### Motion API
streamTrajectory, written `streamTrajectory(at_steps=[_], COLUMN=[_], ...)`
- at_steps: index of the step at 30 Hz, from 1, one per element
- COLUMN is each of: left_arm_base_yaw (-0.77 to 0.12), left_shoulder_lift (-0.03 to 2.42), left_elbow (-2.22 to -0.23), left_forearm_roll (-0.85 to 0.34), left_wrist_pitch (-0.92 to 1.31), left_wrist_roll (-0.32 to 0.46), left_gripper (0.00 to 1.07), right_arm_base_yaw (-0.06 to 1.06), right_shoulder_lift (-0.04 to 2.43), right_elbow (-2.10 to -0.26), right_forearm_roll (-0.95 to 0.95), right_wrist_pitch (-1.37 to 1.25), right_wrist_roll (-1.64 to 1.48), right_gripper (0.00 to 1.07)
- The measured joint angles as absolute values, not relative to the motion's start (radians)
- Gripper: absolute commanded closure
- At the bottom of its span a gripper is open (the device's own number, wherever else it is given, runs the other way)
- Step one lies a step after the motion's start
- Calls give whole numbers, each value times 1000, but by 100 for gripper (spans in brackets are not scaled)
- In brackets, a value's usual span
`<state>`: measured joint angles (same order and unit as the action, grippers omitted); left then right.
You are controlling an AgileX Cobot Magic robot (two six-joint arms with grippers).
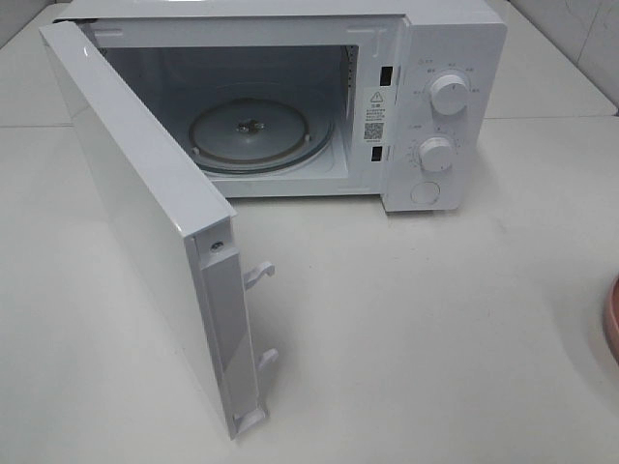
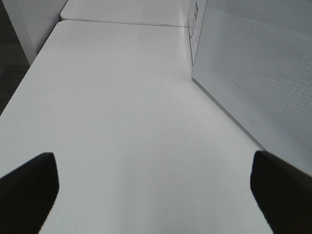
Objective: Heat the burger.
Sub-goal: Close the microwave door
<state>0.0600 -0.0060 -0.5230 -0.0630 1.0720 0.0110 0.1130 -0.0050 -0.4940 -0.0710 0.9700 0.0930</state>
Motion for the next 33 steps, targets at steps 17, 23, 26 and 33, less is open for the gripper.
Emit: streamTrajectory(at_steps=[17, 23, 26, 33], left_arm_base_yaw=[60, 60, 60, 60], left_shoulder_lift=[-6, -6, -6, -6], left_elbow=[-523, -523, -523, -525], left_forearm_roll=[-63, -64, -64, -64], left_wrist_pitch=[1072, 1072, 1072, 1072], left_wrist_roll=[11, 11, 11, 11], left_gripper=[6, 6, 6, 6], right_arm_base_yaw=[113, 113, 113, 113], right_shoulder_lift=[-5, -5, -5, -5], right_elbow=[-494, -494, -494, -494], right_forearm_roll=[-71, -71, -71, -71], right_wrist_pitch=[970, 970, 970, 970], right_wrist_roll=[93, 93, 93, 93], right_gripper=[32, 32, 32, 32])
